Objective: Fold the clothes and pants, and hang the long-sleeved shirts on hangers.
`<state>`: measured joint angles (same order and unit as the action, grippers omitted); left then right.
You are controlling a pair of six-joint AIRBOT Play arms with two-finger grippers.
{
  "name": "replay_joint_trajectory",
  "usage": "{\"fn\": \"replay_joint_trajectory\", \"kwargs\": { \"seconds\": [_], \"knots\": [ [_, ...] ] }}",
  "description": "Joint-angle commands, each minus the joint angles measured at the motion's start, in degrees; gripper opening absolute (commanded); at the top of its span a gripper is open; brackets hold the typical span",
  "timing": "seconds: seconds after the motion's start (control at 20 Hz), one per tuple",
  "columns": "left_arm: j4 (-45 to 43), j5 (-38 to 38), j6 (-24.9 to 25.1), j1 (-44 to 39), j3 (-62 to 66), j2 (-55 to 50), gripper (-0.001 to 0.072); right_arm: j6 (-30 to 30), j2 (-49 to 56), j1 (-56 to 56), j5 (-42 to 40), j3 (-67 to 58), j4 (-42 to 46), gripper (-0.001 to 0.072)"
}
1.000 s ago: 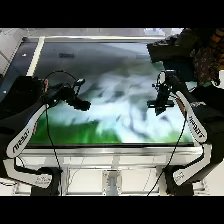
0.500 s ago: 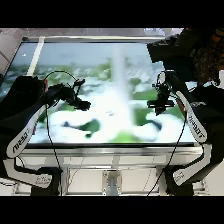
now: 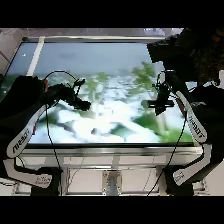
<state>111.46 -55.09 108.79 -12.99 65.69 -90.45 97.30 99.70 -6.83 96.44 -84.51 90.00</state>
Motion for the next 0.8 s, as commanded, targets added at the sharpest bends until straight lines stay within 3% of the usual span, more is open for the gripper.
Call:
{"fn": "replay_joint_trajectory", "kwargs": {
  "seconds": [0.0,0.3,0.45,0.6,0.75],
  "knots": [
    [0.0,0.0,0.0,0.0,0.0,0.0,0.0246,0.0,0.0,0.0,0.0,0.0,0.0,0.001],
    [0.0,0.0,0.0,0.0,0.0,0.0,0.0245,0.0,0.0,0.0,0.0,0.0,0.0,0.001],
    [0.1,2.0,0.0,-0.1,0.0,-0.2,0.0244,0.0,0.0,0.0,-6.1,0.0,0.0,0.001],
    [-1.6,-2.5,0.0,0.0,0.0,-0.2,0.0244,0.0,0.0,0.0,-9.7,0.0,-1.1,0.001],
    [-5.5,-7.8,1.0,0.0,0.0,-0.2,0.0244,2.6,0.0,0.0,-14.2,0.0,-7.8,0.001]
  ]
}}
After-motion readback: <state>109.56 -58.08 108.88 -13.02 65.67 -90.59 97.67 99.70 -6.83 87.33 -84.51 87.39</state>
